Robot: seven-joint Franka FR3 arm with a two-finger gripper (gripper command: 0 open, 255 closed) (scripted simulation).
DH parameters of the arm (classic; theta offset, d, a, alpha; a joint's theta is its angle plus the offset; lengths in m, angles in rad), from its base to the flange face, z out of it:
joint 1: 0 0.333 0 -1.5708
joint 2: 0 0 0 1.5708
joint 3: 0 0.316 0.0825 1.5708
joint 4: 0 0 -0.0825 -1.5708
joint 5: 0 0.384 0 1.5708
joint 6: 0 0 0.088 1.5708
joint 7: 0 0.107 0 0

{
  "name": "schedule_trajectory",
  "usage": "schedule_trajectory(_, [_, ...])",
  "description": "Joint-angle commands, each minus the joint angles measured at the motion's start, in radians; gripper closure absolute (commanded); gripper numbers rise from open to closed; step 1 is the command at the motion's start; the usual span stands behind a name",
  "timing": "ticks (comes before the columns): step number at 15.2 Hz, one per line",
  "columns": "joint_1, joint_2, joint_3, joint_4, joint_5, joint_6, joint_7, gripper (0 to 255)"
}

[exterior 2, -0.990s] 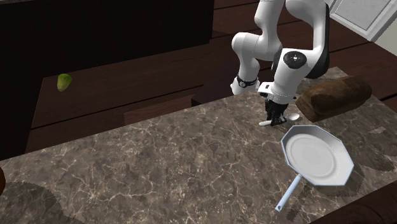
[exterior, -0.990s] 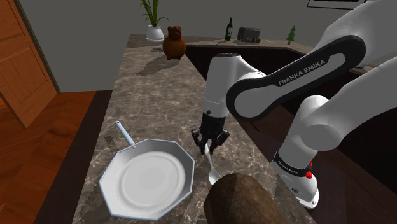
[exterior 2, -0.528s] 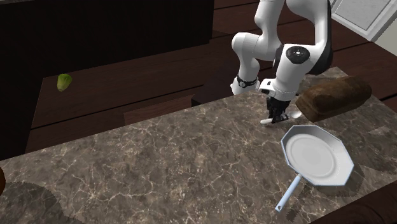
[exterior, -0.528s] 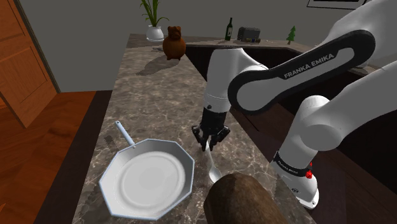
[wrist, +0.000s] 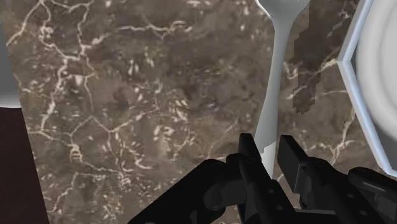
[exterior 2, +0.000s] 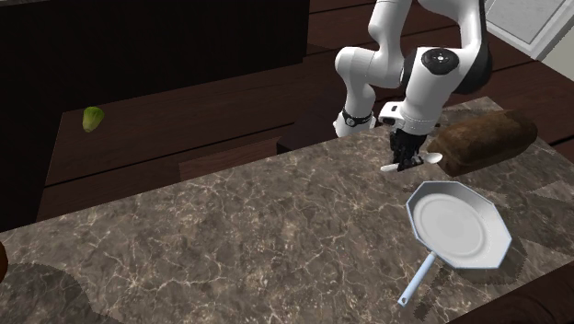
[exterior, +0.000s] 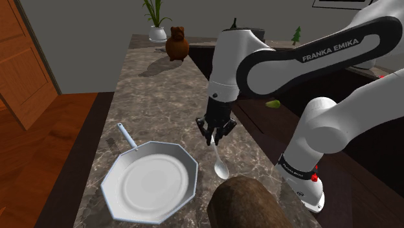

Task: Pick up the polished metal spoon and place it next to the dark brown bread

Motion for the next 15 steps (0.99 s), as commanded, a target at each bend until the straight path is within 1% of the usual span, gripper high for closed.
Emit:
schedule_trajectory(1, [-0.001,-0.016,-0.010,0.018,-0.008,-0.035,0.005,255])
schedule_trajectory(15, [-0.014,-0.078,-0.071,0.165,-0.064,-0.242,0.033,255])
